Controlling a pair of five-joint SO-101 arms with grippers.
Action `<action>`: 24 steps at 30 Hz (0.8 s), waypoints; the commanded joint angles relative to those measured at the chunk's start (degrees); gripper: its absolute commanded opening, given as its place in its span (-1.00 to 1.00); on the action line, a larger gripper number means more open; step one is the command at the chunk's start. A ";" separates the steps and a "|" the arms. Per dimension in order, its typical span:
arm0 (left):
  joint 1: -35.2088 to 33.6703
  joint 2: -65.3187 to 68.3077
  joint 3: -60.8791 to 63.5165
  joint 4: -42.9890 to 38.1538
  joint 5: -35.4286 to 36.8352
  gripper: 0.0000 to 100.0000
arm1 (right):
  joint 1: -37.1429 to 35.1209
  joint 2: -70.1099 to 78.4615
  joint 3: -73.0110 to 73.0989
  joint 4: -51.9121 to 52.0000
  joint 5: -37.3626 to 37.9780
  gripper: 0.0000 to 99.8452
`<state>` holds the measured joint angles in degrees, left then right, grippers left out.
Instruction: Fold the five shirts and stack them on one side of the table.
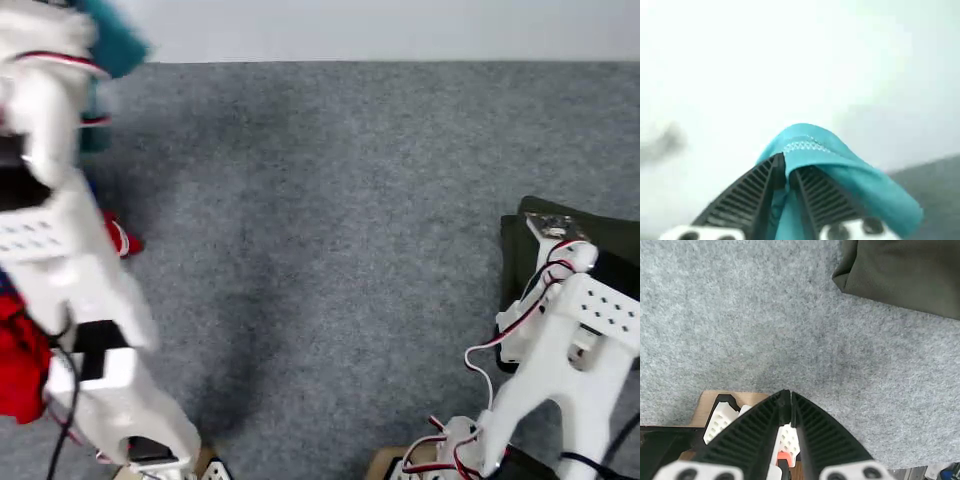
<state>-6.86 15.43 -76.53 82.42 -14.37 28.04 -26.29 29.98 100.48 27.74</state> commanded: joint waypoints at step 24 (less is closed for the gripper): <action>-10.90 29.10 17.36 18.02 -0.70 -0.79 | -14.46 -1.98 -0.97 1.80 -2.73 -0.98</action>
<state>-11.08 42.15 -59.12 99.21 -13.85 18.81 -26.29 29.98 100.48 27.30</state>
